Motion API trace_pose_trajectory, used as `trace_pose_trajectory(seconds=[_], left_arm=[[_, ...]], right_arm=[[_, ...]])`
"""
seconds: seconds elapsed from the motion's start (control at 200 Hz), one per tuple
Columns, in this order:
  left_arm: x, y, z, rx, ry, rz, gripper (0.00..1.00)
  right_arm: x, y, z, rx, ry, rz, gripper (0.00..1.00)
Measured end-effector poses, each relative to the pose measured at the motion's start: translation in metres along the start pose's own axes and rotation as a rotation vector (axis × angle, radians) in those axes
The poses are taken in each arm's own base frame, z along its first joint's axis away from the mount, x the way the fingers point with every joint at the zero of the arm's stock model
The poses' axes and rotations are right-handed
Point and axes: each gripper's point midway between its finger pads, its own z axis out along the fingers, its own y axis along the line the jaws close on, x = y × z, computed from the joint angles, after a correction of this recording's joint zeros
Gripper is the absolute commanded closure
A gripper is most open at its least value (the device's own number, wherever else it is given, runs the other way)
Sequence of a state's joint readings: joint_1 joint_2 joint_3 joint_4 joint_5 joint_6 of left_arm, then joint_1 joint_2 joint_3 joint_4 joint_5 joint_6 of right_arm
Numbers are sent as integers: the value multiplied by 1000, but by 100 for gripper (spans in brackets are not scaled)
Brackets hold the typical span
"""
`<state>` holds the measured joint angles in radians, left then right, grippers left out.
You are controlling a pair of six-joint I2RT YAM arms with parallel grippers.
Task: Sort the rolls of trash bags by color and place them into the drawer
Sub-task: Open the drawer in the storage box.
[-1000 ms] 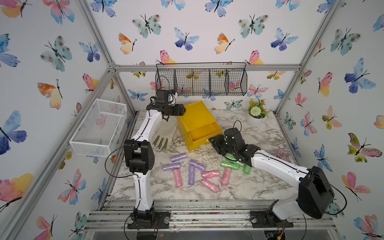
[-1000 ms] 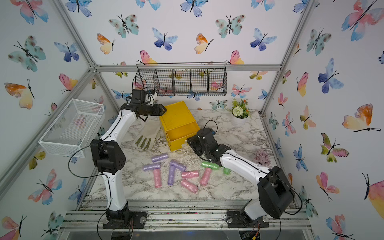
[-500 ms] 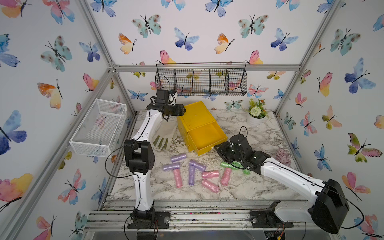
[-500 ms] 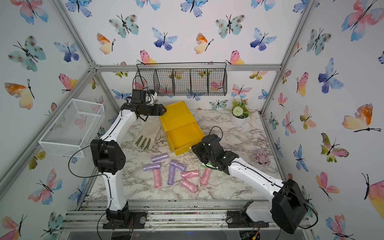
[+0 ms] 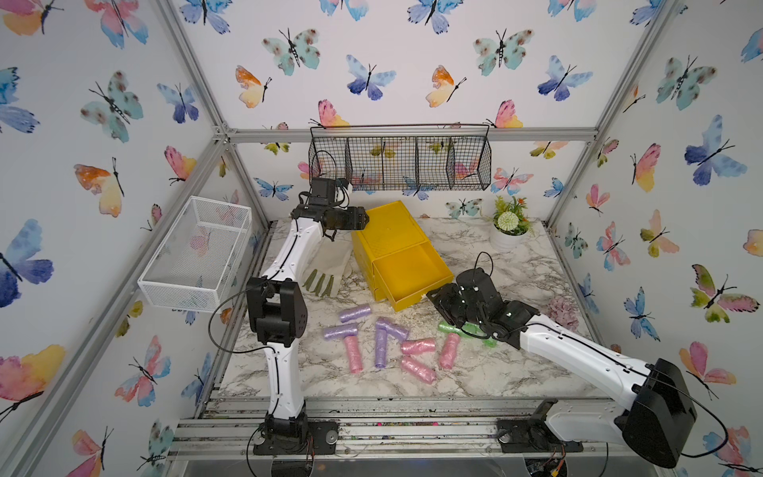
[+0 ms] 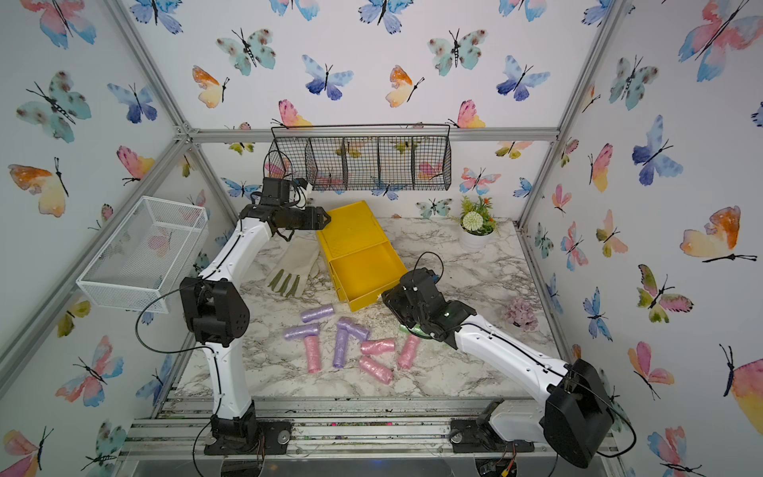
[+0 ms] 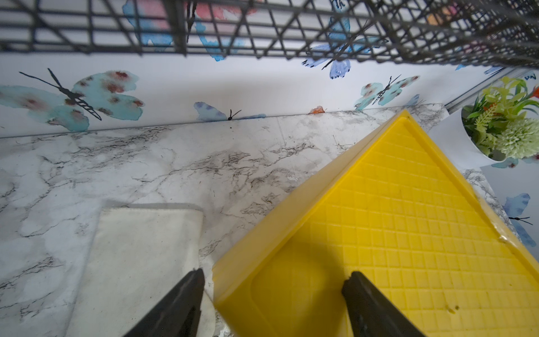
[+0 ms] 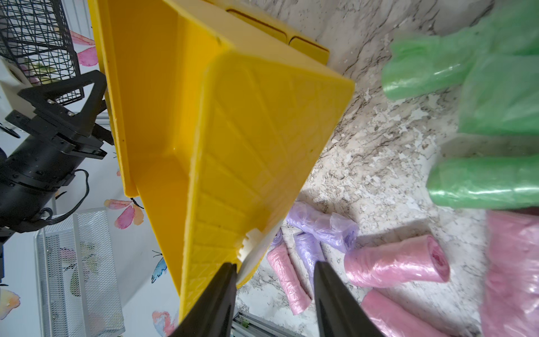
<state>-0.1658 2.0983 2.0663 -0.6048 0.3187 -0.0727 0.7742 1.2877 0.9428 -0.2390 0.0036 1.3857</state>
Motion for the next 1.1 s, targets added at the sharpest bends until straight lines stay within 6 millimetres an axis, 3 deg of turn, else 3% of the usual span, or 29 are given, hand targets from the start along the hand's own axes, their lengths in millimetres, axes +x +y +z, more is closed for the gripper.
trace_pose_trajectory(seconds=[0.47,0.731,0.901,1.001,1.101], left_arm=[[0,0,0,-2,-1,-4,18],[1,0,-6,-9,-19,-4,13],[5,-3,-31,-33,-42,-4,9],[-13,-13,-62,-39,-111,14,8],[-34,-25,-100,-48,-199,35,8]], right_arm=[[-7,8,-10,16,-28,-75,39],[-17,25,-36,-33,-80,-166,32],[-30,48,-59,-37,-131,-266,27],[-40,56,-73,-28,-177,-311,26],[-51,51,-85,2,-213,-339,26]])
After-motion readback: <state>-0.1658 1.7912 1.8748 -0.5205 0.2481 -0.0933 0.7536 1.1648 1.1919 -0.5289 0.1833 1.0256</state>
